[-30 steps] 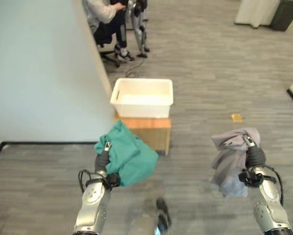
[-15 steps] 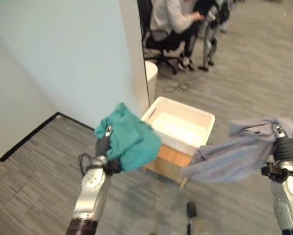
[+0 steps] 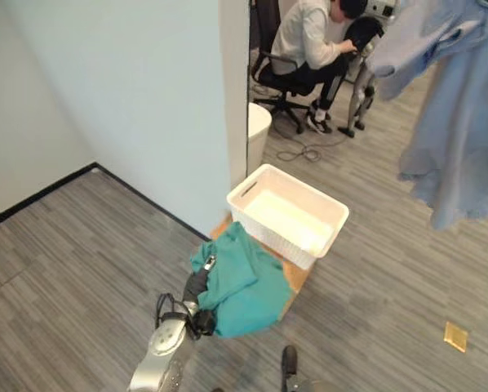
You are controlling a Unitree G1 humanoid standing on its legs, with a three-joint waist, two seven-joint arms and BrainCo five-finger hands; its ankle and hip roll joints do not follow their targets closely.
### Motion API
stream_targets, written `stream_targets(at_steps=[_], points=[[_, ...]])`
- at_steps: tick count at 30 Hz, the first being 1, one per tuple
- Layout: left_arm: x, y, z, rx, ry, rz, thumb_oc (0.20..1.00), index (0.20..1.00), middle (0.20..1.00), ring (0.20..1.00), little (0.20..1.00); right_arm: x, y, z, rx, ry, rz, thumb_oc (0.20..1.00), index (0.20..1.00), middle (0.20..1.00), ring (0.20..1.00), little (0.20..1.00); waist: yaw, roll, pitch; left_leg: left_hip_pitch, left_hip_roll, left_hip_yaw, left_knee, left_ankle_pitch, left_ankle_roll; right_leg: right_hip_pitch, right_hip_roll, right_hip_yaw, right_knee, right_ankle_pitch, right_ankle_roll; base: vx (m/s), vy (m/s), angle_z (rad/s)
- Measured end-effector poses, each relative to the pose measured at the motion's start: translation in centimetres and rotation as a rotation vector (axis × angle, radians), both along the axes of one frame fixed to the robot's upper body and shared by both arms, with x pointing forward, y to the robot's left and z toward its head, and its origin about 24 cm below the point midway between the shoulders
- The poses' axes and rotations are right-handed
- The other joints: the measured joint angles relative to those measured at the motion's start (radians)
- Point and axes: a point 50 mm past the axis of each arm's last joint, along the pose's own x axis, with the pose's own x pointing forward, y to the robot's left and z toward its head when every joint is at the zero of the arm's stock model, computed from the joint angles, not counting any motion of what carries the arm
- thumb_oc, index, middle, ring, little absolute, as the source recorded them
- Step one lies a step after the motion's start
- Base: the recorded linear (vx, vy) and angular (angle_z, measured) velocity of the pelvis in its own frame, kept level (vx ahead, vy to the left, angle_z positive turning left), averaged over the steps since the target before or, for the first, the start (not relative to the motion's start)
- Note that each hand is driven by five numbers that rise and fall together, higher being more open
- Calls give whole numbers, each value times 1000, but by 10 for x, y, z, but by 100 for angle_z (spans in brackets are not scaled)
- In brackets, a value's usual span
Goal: Pick up bed clothes into laundry basket.
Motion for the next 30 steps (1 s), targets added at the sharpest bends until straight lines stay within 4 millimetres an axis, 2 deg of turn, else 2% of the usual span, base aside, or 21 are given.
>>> stream_targets(at_steps=[1, 2, 6, 10, 13, 14, 16, 17, 19, 21, 23, 24, 26, 30], points=[[0, 0, -1, -8, 9, 0, 200, 200, 200, 200, 200, 2, -2, 0, 7, 4, -16, 200, 200, 200, 200, 200, 4, -13, -7, -2, -7, -5, -6, 10, -14, 10, -1, 9, -28, 1, -28, 4, 1, 27], [-2, 2, -4, -18, 26, 7, 200, 200, 200, 200, 200, 6, -5, -4, 13, 15, -45, 200, 200, 200, 200, 200, 27, 6, 1, -7, -9, -7, -8, 19, -15, 28, -4, 9, -73, 24, -23, -12, 9, 5], [-3, 5, -6, -8, 38, 12, 200, 200, 200, 200, 200, 27, -13, -21, -1, 93, -185, 200, 200, 200, 200, 200, 35, 25, 2, -27, -29, -5, -4, 21, -14, 69, -17, 13, -205, 113, -19, -6, 2, -1], [-4, 9, -6, -5, 39, 28, 200, 200, 200, 200, 200, 37, -26, -43, -49, 191, -306, 200, 200, 200, 200, 200, 56, 49, 18, -34, -40, -6, -7, 22, -12, 62, -22, 14, -206, 116, -19, 0, 0, 0], [-8, 19, -6, 4, 45, 66, 200, 200, 200, 200, 200, 40, -30, -45, -67, 200, -360, 200, 200, 200, 200, 200, 63, 65, 32, -39, -39, -8, -8, 22, -12, 58, -20, 11, -206, 115, -19, -26, 1, 1], [-10, 23, -6, 10, 50, 76, 200, 200, 200, 200, 200, 40, -30, -45, -86, 192, -378, 200, 200, 200, 200, 200, 80, 76, 40, -56, -39, -8, -6, 22, -12, 48, -21, 11, -206, 115, -18, -60, -6, 6], [-10, 27, -5, 20, 46, 91, 200, 200, 200, 200, 200, 42, -25, -40, -86, 178, -369, 200, 200, 200, 200, 200, 85, 82, 67, -79, -39, -24, -4, 30, -12, 32, -23, -2, -206, 118, -20, -86, -16, 19], [-10, 30, -4, 5, 42, 109, 200, 200, 200, 200, 200, 47, -9, -36, -58, 148, -327, 200, 200, 200, 200, 200, 91, 81, 110, -136, -43, -35, 4, 44, -16, -20, -28, -13, -206, 125, -21, -192, -23, 26], [-3, 28, 1, -16, 9, 117, 200, 200, 200, 200, 200, 52, 8, -40, -44, 143, -274, 200, 200, 200, 200, 200, 130, 90, 187, -208, -45, -37, 29, 50, -21, -71, -28, -17, -205, 152, -33, -208, -24, 11], [12, 24, 12, -26, -48, 125, 200, 200, 200, 200, 200, 53, 26, -31, -23, 91, -214, 200, 200, 200, 200, 200, 133, 77, 274, -271, -49, -47, 58, 54, -26, -126, -32, -20, -205, 177, -38, -71, -12, 5], [22, 19, 19, -32, -75, 113, 200, 200, 200, 200, 200, 57, 33, -40, -66, 140, -215, 200, 200, 200, 200, 200, 137, 74, 327, -286, -47, -53, 64, 60, -35, -137, -31, -27, -205, 184, -48, -45, -8, 13], [24, 19, 21, -31, -83, 118, 200, 200, 200, 200, 200, 61, 37, -49, -65, 176, -214, 200, 200, 200, 200, 200, 140, 73, 338, -294, -43, -60, 64, 60, -35, -141, -27, -30, -205, 184, -48, -15, 5, 11], [26, 19, 22, -31, -90, 122, 200, 200, 200, 200, 200, 62, 37, -50, -68, 178, -219, 200, 200, 200, 200, 200, 142, 73, 338, -294, -42, -59, 63, 60, -36, -141, -26, -30, -205, 184, -48, -1, 2, 3], [32, 18, 27, -31, -111, 129, 200, 200, 200, 200, 200, 58, 29, -31, -78, 136, -260, 200, 200, 200, 200, 200, 135, 72, 336, -257, -43, -56, 49, 60, -36, -113, -29, -28, -205, 184, -48, 21, 0, -4]])
